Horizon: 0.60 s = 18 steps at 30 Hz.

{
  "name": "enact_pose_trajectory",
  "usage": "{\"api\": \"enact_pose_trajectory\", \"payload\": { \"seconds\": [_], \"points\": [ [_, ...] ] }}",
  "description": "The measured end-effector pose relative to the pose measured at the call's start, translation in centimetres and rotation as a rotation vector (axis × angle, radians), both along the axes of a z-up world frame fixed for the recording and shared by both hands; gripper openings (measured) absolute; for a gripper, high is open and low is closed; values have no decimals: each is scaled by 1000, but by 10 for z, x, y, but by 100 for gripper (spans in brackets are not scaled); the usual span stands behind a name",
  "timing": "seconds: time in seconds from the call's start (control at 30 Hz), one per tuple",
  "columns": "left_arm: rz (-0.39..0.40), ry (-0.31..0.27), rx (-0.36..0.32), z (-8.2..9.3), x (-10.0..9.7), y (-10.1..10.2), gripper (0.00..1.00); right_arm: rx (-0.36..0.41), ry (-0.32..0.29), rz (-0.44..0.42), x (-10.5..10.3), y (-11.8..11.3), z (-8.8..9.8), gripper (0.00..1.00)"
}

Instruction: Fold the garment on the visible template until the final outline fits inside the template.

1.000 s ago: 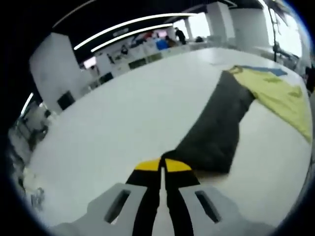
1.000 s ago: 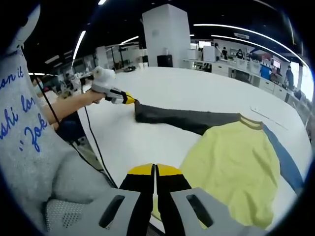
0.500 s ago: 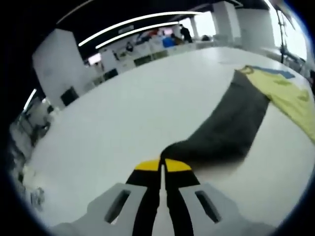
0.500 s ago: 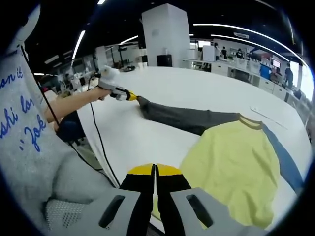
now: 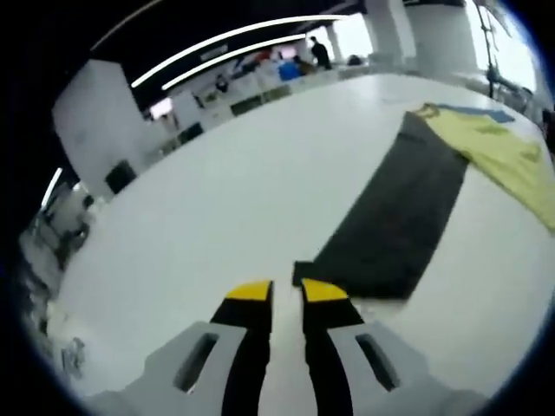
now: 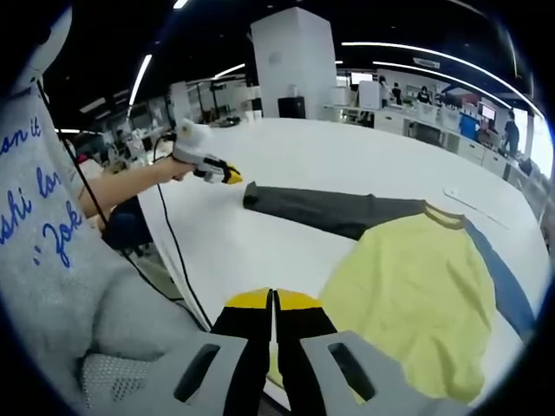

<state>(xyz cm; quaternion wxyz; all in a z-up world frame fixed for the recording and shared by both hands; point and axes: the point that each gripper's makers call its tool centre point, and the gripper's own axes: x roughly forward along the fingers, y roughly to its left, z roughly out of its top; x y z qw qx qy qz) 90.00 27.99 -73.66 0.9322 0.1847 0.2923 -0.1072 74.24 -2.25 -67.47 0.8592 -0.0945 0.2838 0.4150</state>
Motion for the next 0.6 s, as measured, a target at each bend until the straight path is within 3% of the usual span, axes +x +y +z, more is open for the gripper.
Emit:
{"api": "enact_pose_trajectory", "payload": {
  "seconds": [0.13, 0.3, 0.4, 0.47, 0.53, 0.6],
  "points": [
    [-55, 24, -74, -2, -5, -33, 10, 2, 1, 4, 0, 2, -1, 1],
    [-114, 28, -75, -4, -6, -60, 15, 3, 1, 3, -1, 2, -1, 1],
    [-145, 39, -150, -5, -6, -76, 16, -6, 2, 1, -1, 0, -2, 1],
    [-152, 45, -117, -9, -4, -76, 16, -7, 4, 1, -1, 0, -3, 1],
    [-164, 62, -36, -14, -5, -70, 18, -6, 3, 1, -1, 0, -3, 1],
    [-158, 65, -41, -17, -6, -68, 18, -5, 1, -3, 0, 0, -2, 1]
  ]
}}
